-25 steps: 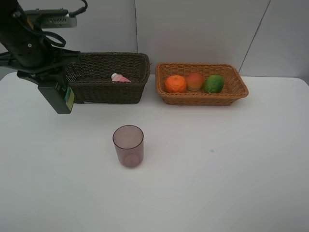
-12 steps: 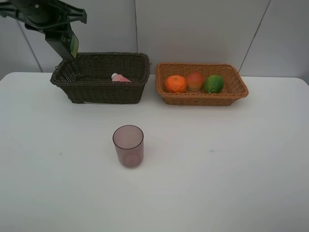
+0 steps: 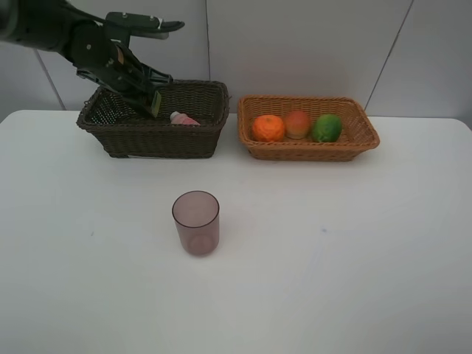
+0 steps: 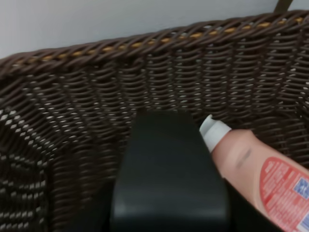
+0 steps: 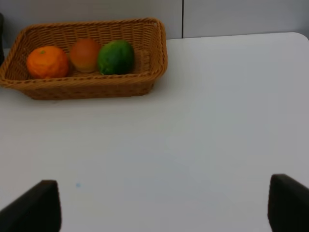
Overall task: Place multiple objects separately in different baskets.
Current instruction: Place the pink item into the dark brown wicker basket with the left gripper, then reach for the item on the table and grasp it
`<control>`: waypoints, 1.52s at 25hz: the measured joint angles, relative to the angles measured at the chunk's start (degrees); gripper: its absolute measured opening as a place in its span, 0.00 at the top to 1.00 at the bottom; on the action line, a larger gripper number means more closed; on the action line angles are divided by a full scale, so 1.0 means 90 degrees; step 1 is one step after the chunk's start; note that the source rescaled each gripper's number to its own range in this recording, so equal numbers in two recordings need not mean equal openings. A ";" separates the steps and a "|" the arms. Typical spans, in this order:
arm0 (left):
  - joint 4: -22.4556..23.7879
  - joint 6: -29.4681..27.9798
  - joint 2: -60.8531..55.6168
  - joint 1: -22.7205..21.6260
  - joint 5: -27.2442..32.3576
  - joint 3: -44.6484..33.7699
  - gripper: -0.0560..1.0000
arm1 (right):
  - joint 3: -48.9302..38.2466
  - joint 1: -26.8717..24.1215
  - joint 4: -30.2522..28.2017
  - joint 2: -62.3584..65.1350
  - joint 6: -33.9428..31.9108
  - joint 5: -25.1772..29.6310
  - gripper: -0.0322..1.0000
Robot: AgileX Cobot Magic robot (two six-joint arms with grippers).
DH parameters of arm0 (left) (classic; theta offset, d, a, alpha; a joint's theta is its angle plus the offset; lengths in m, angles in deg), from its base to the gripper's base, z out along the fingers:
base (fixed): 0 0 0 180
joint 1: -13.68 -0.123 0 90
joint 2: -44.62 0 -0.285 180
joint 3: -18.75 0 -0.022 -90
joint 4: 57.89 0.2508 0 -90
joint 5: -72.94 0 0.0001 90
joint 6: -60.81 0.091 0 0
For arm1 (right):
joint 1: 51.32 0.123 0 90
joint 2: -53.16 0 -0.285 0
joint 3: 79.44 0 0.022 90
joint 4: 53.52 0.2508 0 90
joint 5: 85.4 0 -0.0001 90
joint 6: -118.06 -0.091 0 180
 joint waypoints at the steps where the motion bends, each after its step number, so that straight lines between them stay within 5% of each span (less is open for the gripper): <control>1: 0.0012 0.0000 0.0079 -0.0015 -0.0143 0.0000 0.49 | 0.0000 0.0000 0.0000 0.0000 0.0000 0.0000 0.18; 19: -0.0028 -0.0017 0.0472 -0.0157 -0.0712 0.0000 0.48 | 0.0000 0.0000 0.0000 0.0000 0.0000 0.0000 0.18; 25: -0.0101 -0.0017 0.0388 -0.0157 -0.0727 0.0005 0.17 | 0.0000 0.0000 0.0000 0.0000 0.0000 0.0000 0.18; 29: -0.0121 -0.0017 0.0160 -0.0157 -0.0684 0.0005 0.09 | 0.0000 0.0000 0.0000 0.0000 0.0000 0.0000 0.18; 38: -0.0226 -0.0008 -0.0760 0.0211 0.1061 0.0005 0.09 | 0.0000 0.0000 0.0000 0.0000 0.0000 0.0000 0.18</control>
